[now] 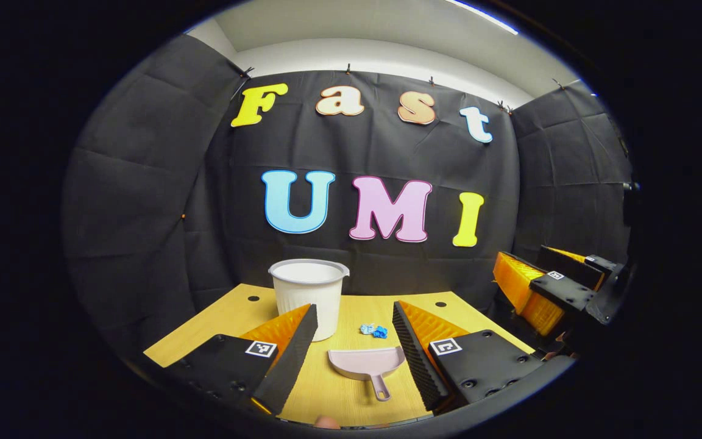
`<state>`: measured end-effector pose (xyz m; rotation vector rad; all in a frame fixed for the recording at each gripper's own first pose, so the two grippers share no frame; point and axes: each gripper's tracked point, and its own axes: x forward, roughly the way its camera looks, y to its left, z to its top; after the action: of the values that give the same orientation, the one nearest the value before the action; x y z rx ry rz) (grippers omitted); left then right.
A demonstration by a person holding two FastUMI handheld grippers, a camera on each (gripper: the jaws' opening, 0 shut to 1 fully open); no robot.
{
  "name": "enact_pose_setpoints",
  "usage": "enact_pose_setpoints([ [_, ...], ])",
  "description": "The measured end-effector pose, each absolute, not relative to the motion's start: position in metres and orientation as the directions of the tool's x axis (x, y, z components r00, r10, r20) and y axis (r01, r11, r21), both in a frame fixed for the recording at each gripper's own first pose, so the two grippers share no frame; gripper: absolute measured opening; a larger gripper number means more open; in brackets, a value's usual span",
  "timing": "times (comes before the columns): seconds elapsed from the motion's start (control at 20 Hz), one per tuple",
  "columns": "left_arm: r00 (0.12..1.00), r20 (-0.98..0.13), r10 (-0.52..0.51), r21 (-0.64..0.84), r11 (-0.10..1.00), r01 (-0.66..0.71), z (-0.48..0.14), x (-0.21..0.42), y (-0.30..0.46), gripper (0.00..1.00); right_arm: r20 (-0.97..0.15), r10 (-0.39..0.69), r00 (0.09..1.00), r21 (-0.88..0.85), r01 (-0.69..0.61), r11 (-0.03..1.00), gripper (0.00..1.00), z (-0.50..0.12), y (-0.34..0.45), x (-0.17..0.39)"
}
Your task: Pick up the small broom and dustpan from the desktop, sweep the trash into the dustpan with the broom, and then empty the trash into the garbage bin.
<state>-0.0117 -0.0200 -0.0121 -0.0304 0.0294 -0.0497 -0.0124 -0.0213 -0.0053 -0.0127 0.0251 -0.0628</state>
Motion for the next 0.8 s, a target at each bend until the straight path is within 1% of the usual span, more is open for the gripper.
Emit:
enact_pose_setpoints([
  [0.05, 0.998, -0.035, -0.054, -0.033, 0.998, 0.053, -0.018, -0.013, -0.022, 0.74, -0.028, -0.064, 0.998, -0.011, 0.064, 0.998, 0.97, -0.006, -0.022, -0.014],
  [0.1, 0.997, -0.046, -0.059, -0.038, 0.998, 0.057, -0.021, -0.014, -0.024, 0.72, -0.030, -0.065, 0.997, -0.010, 0.065, 0.998, 0.97, -0.006, -0.023, -0.015],
  [0.15, 0.996, -0.054, -0.068, -0.046, 0.997, 0.065, -0.025, -0.015, -0.027, 0.74, -0.031, -0.065, 0.997, -0.010, 0.065, 0.998, 0.97, -0.006, -0.024, -0.016],
  [0.3, 0.992, -0.068, -0.103, -0.074, 0.992, 0.098, -0.028, -0.015, -0.033, 0.74, -0.041, -0.037, 0.998, 0.022, 0.038, 0.999, 0.98, -0.009, -0.019, -0.017],
  [0.35, 0.989, -0.071, -0.133, -0.096, 0.987, 0.126, -0.029, -0.015, -0.039, 0.74, -0.048, -0.039, 0.998, 0.035, 0.041, 0.999, 0.98, -0.009, -0.021, -0.017],
  [0.45, 0.986, -0.074, -0.147, -0.137, 0.981, 0.136, -0.028, -0.015, -0.037, 0.74, -0.050, -0.050, 0.998, 0.037, 0.052, 0.998, 0.98, -0.009, -0.024, -0.016],
  [0.7, 0.989, -0.080, -0.124, -0.118, 0.986, 0.114, -0.029, -0.009, -0.028, 0.74, -0.017, -0.052, 0.999, -0.027, 0.051, 0.998, 0.98, -0.002, -0.024, -0.009],
  [0.8, 0.987, -0.084, -0.138, -0.129, 0.984, 0.126, -0.029, -0.007, -0.033, 0.74, 0.017, -0.044, 0.999, -0.077, 0.045, 0.996, 0.98, 0.007, -0.024, -0.007],
])
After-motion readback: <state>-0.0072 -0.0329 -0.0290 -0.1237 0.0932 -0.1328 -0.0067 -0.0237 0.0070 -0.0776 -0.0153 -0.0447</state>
